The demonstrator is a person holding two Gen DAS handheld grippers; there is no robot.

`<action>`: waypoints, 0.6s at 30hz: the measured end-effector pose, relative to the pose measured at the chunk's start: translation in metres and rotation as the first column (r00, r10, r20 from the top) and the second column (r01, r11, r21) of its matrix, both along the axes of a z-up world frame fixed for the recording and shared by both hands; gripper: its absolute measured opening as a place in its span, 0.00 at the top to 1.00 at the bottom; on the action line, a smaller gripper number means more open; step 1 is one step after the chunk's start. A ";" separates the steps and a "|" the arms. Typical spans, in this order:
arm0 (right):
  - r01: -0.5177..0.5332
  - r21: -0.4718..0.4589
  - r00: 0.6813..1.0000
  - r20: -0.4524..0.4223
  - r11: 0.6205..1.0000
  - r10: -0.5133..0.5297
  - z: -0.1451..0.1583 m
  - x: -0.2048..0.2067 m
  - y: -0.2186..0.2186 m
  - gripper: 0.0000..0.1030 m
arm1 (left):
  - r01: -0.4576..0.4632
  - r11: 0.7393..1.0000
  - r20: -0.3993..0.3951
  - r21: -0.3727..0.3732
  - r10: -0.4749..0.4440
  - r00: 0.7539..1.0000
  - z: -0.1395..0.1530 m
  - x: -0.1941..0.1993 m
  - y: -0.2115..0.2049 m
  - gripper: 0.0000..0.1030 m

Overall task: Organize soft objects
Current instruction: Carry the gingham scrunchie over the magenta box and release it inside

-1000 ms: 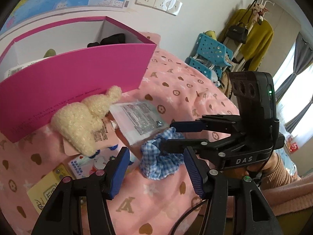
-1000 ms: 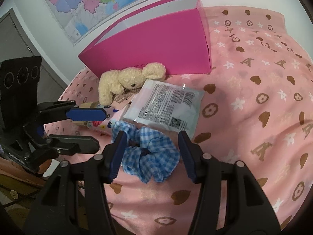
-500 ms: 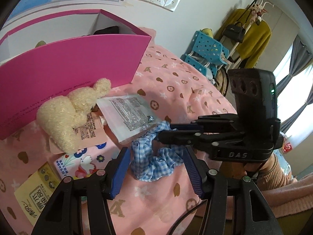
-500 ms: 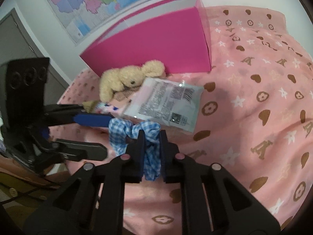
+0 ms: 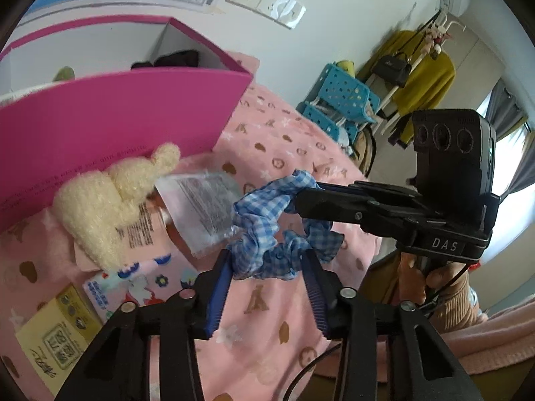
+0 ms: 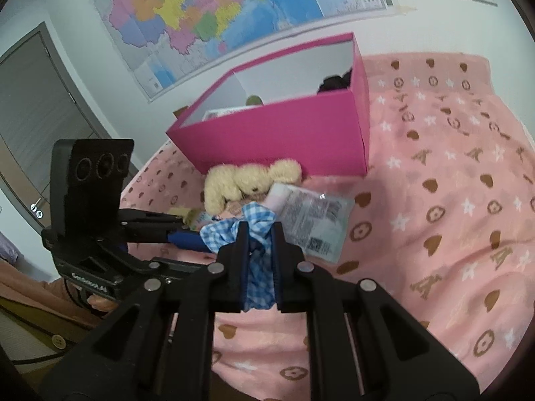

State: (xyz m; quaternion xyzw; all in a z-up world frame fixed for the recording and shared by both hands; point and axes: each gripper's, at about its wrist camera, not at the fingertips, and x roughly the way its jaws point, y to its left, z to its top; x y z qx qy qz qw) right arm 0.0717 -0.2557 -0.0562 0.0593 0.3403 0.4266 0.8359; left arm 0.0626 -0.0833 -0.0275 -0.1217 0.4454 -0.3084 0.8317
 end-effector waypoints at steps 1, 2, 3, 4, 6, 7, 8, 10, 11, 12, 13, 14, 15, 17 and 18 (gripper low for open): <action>-0.004 0.003 1.000 0.009 1.000 0.004 0.003 0.001 0.001 0.87 | -0.002 1.000 0.007 -0.004 0.002 1.000 0.003 0.001 0.001 0.62; -0.008 0.007 1.000 0.017 1.000 0.008 0.006 0.001 0.002 0.87 | -0.003 1.000 0.014 -0.010 0.003 1.000 0.007 0.001 0.002 0.63; -0.011 0.012 1.000 0.025 1.000 0.011 0.010 0.002 0.002 0.87 | -0.005 1.000 0.026 -0.011 0.006 1.000 0.011 0.002 0.003 0.64; -0.011 0.019 0.999 0.035 1.000 0.011 0.015 0.004 0.003 0.87 | -0.007 1.000 0.037 -0.011 0.007 0.999 0.015 0.003 0.003 0.64; -0.016 0.036 0.999 0.047 0.999 0.015 0.022 0.009 0.005 0.87 | -0.013 1.000 0.065 -0.013 0.014 0.998 0.025 0.005 0.006 0.64; -0.016 0.038 0.998 0.055 0.999 0.014 0.026 0.011 0.006 0.87 | -0.017 1.000 0.078 -0.014 0.018 0.997 0.028 0.005 0.006 0.64; -0.016 0.039 0.998 0.064 0.999 0.014 0.030 0.012 0.008 0.87 | -0.020 1.000 0.094 -0.018 0.022 0.995 0.033 0.006 0.008 0.64; -0.021 0.044 0.997 0.080 0.999 0.017 0.038 0.017 0.011 0.87 | -0.034 0.999 0.117 -0.019 0.036 0.992 0.040 0.009 0.012 0.64; -0.021 0.044 0.996 0.088 0.999 0.017 0.041 0.019 0.012 0.87 | -0.043 0.999 0.127 -0.021 0.045 0.991 0.044 0.012 0.014 0.64; -0.021 0.044 0.995 0.097 0.999 0.017 0.045 0.022 0.013 0.87 | -0.051 0.998 0.133 -0.023 0.053 0.990 0.046 0.014 0.016 0.64; -0.021 0.050 0.994 0.106 0.999 0.016 0.050 0.026 0.015 0.87 | -0.059 0.998 0.140 -0.021 0.061 0.988 0.049 0.017 0.018 0.64; -0.022 0.055 0.994 0.111 0.998 0.016 0.053 0.030 0.016 0.87 | -0.064 0.998 0.147 -0.020 0.066 0.987 0.052 0.019 0.020 0.64; -0.023 0.062 0.993 0.118 0.998 0.016 0.059 0.035 0.018 0.87 | -0.072 0.997 0.156 -0.019 0.074 0.985 0.056 0.023 0.023 0.64; -0.017 0.063 0.991 0.133 0.998 0.008 0.065 0.042 0.020 0.87 | -0.083 0.996 0.173 -0.013 0.084 0.981 0.062 0.027 0.027 0.64; -0.014 0.066 0.990 0.138 0.998 0.005 0.069 0.048 0.022 0.87 | -0.091 0.996 0.179 -0.014 0.092 0.980 0.066 0.033 0.030 0.64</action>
